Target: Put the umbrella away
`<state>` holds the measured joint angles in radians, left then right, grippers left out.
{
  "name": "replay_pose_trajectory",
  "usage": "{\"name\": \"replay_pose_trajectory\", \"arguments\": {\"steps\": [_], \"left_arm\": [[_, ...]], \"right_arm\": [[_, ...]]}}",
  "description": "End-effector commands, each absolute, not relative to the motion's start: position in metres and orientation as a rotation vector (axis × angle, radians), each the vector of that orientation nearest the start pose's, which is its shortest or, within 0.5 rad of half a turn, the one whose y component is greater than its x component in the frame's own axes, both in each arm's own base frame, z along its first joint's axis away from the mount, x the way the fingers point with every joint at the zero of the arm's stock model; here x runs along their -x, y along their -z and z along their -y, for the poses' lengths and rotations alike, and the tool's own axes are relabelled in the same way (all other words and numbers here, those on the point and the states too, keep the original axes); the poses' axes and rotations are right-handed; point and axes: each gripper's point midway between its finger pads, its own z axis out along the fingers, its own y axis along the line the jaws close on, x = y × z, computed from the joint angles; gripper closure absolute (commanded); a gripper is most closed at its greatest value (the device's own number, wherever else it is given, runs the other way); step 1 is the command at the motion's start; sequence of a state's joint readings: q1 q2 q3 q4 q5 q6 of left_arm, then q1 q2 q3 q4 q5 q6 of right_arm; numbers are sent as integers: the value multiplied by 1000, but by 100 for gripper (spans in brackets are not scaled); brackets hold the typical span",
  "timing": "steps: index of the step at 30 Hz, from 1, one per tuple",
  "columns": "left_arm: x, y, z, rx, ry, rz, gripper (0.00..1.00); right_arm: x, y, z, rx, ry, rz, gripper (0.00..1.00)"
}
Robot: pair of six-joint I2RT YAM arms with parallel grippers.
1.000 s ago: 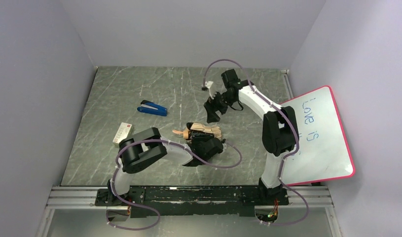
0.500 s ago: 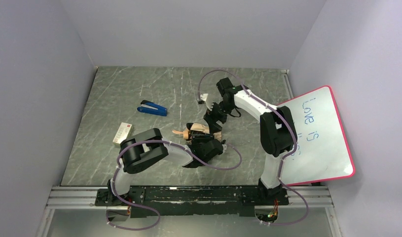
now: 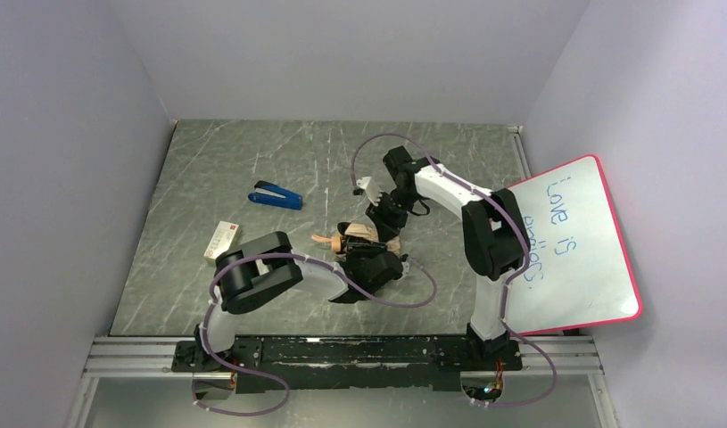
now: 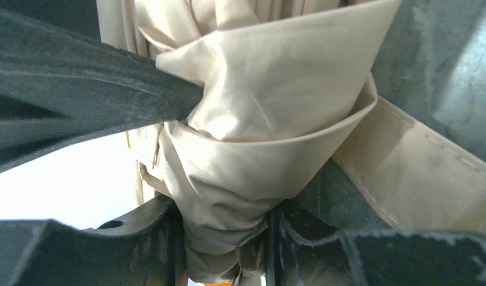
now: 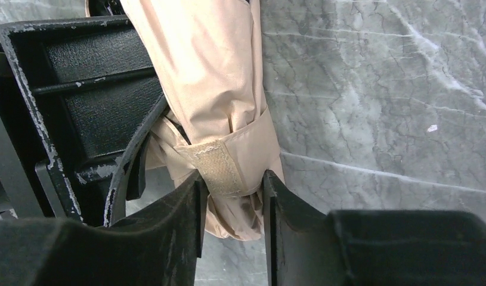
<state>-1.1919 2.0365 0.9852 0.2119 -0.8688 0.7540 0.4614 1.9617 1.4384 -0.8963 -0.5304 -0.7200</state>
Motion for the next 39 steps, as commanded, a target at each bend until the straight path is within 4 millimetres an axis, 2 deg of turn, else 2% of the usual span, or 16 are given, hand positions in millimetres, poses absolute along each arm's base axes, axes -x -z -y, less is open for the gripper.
{"name": "replay_pose_trajectory", "arguments": {"steps": [1,4,5,6,9,13,15,18,20,22,26,28,31,34,39], "left_arm": [[-254,42,275,-1904,-739,-1608,75],[-256,25,283,-1861,-693,-1602,49],[-256,19,287,-1842,-673,-1602,36],[-257,11,290,-1814,-652,-1604,32],[-254,-13,302,-1731,-546,-1626,30],[-239,-46,312,-1624,-336,-1664,26],[-222,-65,315,-1602,-173,-1678,28],[-180,-91,321,-1617,173,-1632,33],[-165,-122,316,-1522,321,-1578,36],[-161,-153,305,-1392,413,-1543,44],[-188,-204,270,-1086,451,-1532,48],[-208,-216,254,-989,436,-1545,47],[-244,-221,235,-908,377,-1590,47],[-284,-223,222,-841,324,-1649,42],[-334,-226,225,-832,438,-1668,31]], "right_arm": [[-306,-27,-213,1619,-596,-2356,68],[-305,-25,-212,1616,-561,-2361,71],[-306,-24,-212,1616,-547,-2361,72],[-306,-23,-212,1615,-535,-2365,73],[-306,-21,-213,1614,-514,-2361,74],[-307,-19,-213,1603,-485,-2360,75],[-308,-18,-211,1595,-456,-2362,75],[-311,-17,-209,1579,-400,-2352,76],[-313,-18,-208,1573,-365,-2328,77],[-312,-19,-210,1577,-330,-2285,77],[-301,-24,-218,1625,-276,-2173,77],[-290,-24,-222,1651,-280,-2137,77],[-277,-21,-222,1687,-258,-2077,78],[-265,-15,-221,1716,-212,-2036,79],[-256,-10,-221,1714,-155,-2005,79]]}}
